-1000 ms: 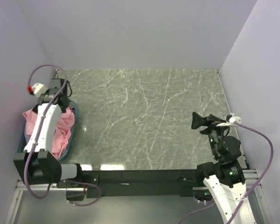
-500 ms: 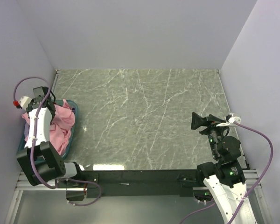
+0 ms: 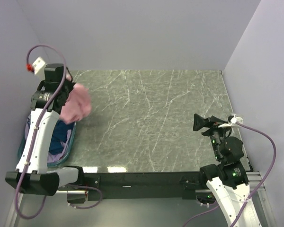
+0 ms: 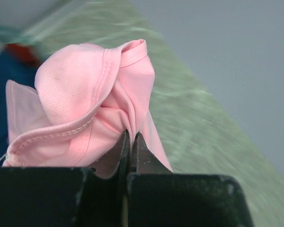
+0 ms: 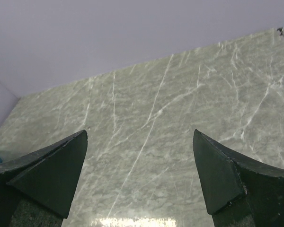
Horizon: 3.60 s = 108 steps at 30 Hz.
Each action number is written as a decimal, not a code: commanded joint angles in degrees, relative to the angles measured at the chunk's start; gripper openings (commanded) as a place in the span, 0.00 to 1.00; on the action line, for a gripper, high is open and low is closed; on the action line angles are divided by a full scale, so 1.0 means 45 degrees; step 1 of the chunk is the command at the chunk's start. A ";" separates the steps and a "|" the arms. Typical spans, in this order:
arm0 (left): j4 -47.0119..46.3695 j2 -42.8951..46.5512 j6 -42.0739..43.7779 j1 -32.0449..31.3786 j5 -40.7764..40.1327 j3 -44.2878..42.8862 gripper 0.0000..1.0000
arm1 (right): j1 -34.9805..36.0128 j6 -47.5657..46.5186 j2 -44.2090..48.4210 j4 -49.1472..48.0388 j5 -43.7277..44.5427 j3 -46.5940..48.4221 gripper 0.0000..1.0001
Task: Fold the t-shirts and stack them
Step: Move the tshirt to the center of the board, then flatten the tshirt out
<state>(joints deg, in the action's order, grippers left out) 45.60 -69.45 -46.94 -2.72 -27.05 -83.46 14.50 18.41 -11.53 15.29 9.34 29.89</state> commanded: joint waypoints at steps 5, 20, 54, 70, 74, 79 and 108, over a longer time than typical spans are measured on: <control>-0.2457 -0.0112 0.0235 -0.3962 0.2708 -0.2759 0.01 | 0.0117 0.0165 -0.1381 0.0877 -0.0415 0.1540 0.98; -0.3845 -0.0914 0.0526 -0.5841 0.2751 0.1081 0.86 | 0.0117 0.0478 -0.5111 0.2324 -0.4397 0.3455 0.98; -0.5310 -0.4683 0.0841 -0.5841 0.4526 0.6496 0.77 | 0.7167 0.0537 -1.7689 0.3145 -0.1881 0.7592 0.96; -0.3846 -0.5115 0.0197 -0.5413 0.3453 0.6495 0.01 | 0.5867 0.0947 -1.8886 0.4981 0.0950 0.8261 0.12; -0.3299 -0.3713 0.0099 -0.4826 0.3258 0.6808 0.01 | 0.3579 0.1083 -1.7345 0.5215 0.1515 0.8239 0.06; -0.2888 -0.2342 0.0060 -0.4669 0.3528 0.6964 0.01 | 0.1000 0.1649 -1.6891 0.5081 0.2045 0.9215 0.21; -0.1131 -0.0817 -0.0137 -0.4708 0.4760 0.5014 0.01 | 0.7695 -0.0479 -1.7731 0.3184 0.1243 0.7205 0.82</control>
<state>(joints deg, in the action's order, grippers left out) 38.76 -75.07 -47.72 -23.75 -6.79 -56.73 48.75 16.93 -90.39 30.92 11.53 58.65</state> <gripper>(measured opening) 0.033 0.818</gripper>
